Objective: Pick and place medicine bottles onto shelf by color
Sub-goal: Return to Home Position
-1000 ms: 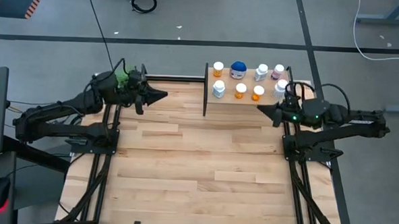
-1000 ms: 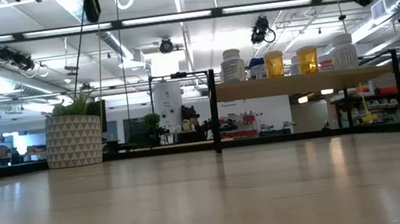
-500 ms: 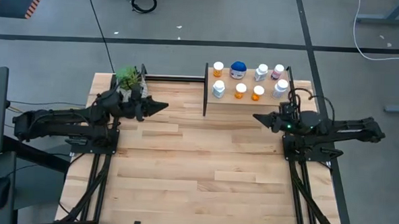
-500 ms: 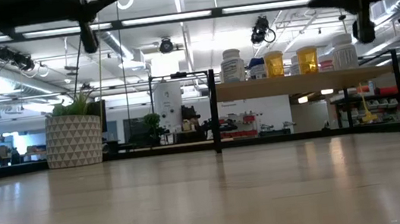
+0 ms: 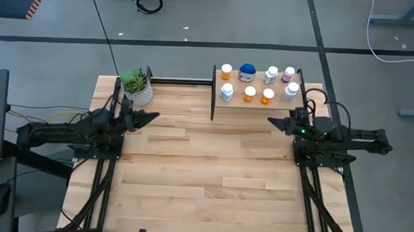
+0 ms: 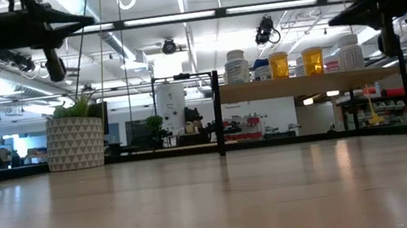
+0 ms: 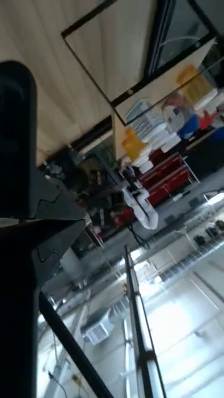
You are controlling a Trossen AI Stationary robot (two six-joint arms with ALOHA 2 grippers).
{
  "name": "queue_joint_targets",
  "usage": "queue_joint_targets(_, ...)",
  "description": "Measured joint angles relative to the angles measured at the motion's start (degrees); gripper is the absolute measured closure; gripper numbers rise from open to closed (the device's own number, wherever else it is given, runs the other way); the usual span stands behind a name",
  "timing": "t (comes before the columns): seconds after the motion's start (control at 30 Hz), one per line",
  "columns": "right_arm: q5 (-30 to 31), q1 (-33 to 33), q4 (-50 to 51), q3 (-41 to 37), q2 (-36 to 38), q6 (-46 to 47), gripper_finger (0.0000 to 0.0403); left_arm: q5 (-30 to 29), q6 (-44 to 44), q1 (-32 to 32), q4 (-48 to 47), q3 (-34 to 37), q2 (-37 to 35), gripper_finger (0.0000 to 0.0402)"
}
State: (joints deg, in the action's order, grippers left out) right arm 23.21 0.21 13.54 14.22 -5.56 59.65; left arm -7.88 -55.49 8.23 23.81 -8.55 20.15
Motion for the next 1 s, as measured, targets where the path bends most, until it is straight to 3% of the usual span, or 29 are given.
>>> queue_joint_targets(0.17, -1.6, -1.5, 4.6, 0.0, 5.6, 1.0, 0.0398, 0.0, -1.4, -0.1, -2.7, 2.1, -5.6, 0.0399)
queue_joint_targets(0.4, -4.0, -1.6, 6.3, -0.8, 5.5, 4.1, 0.0398, -0.5, -5.6, -0.4, -2.7, 7.7, -10.5, 0.0399)
queue_joint_targets(0.6, -4.6, -1.6, 5.9, -3.2, 5.5, 5.0, 0.0398, -0.5, -5.1, -1.1, -5.2, 8.0, -12.7, 0.0398)
queue_joint_targets(0.8, -6.3, -1.6, -4.5, -10.1, 5.3, 9.1, 0.0398, -0.5, -5.4, -1.9, -6.1, 8.0, -12.8, 0.0399)
queue_joint_targets(1.0, -6.4, -1.6, -6.3, -10.5, 4.9, 3.3, 0.0398, -0.4, -5.3, -3.2, -6.1, 8.0, -12.8, 0.0384)
